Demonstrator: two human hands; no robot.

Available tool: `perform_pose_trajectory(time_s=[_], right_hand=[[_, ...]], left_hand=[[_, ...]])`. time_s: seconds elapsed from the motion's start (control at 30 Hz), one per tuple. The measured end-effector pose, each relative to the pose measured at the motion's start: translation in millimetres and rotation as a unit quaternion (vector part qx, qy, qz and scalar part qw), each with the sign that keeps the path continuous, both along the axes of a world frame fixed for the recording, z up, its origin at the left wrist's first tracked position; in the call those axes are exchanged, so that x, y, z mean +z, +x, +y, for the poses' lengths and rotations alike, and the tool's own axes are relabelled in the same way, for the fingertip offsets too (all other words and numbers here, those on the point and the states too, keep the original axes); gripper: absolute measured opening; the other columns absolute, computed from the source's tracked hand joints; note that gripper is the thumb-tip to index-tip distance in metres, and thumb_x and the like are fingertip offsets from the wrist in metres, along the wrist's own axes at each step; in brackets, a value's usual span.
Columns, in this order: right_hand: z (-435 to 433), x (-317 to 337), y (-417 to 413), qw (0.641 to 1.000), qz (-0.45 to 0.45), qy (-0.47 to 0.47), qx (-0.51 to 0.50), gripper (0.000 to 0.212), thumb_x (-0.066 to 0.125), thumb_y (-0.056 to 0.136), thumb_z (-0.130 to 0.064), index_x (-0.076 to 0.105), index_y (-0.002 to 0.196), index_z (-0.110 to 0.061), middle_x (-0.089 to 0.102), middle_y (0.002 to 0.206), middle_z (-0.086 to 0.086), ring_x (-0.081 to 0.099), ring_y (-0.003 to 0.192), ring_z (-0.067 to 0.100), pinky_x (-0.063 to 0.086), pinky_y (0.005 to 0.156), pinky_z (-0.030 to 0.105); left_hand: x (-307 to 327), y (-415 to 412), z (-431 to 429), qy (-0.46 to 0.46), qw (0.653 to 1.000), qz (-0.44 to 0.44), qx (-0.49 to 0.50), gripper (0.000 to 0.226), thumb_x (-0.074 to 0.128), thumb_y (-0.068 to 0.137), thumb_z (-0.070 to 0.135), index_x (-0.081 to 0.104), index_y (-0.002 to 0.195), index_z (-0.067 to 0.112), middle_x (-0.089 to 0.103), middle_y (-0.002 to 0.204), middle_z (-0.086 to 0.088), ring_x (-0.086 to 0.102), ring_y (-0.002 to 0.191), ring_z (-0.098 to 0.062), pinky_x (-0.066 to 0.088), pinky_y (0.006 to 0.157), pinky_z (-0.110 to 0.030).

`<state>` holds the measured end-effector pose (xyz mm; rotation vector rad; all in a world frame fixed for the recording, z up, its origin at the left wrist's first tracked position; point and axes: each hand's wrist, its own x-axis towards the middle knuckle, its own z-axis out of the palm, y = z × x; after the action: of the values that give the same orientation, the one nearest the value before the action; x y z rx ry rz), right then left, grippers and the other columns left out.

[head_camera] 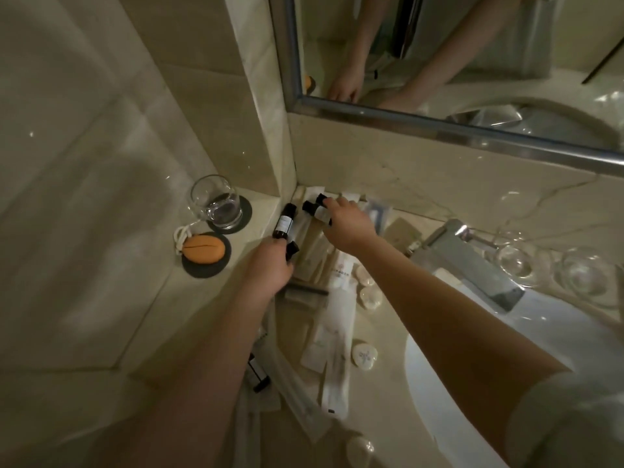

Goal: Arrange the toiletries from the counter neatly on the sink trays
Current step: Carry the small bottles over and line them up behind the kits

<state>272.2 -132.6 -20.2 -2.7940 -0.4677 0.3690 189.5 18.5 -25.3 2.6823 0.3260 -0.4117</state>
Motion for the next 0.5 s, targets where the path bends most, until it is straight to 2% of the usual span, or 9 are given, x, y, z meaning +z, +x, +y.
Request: perform_pose_trajectory(time_s=[0.17,0.3,0.43,0.5], right_hand=[[22.2,-11.1,15.7,0.995,-0.069,-0.059,0.033,0.042,0.049,0.089,-0.018,0.042,0.130,-0.011,0.049,0.131,0.013,0.044,0.121,0.033,0.042,0.088,0.043],[31.3,-20.9,19.8,0.992,-0.068,-0.101,0.033,0.040,0.049,0.089,-0.012,0.045,0.128,-0.010,0.047,0.132,0.014,0.045,0.121,0.033,0.043,0.089,0.043],[35.0,-20.5,19.8,0.994,-0.047,-0.091,0.029,0.036,0.047,0.087,-0.008,0.049,0.123,-0.007,0.050,0.126,0.015,0.049,0.115,0.032,0.045,0.086,0.041],[34.0,-19.4,18.5,0.998,-0.036,-0.053,0.014,0.037,0.048,0.086,-0.005,0.048,0.122,-0.006,0.049,0.126,0.015,0.051,0.112,0.033,0.046,0.082,0.040]], left_hand=[[-10.5,6.1,-2.2,0.061,0.998,-0.014,-0.022,0.038,0.056,0.087,0.019,0.052,0.124,0.010,0.053,0.123,-0.016,0.055,0.110,-0.032,0.049,0.094,-0.042],[-9.0,8.5,-6.9,0.097,0.995,-0.021,-0.023,0.033,0.050,0.091,0.019,0.053,0.121,0.007,0.054,0.121,-0.015,0.052,0.112,-0.031,0.047,0.093,-0.042],[-5.6,10.8,-9.6,0.115,0.993,-0.015,-0.024,0.029,0.045,0.092,0.013,0.054,0.119,0.006,0.055,0.120,-0.016,0.053,0.111,-0.033,0.046,0.090,-0.043],[-3.2,11.1,-10.4,0.115,0.993,-0.013,-0.020,0.030,0.045,0.092,0.012,0.053,0.120,0.006,0.055,0.120,-0.016,0.053,0.110,-0.033,0.047,0.090,-0.043]])
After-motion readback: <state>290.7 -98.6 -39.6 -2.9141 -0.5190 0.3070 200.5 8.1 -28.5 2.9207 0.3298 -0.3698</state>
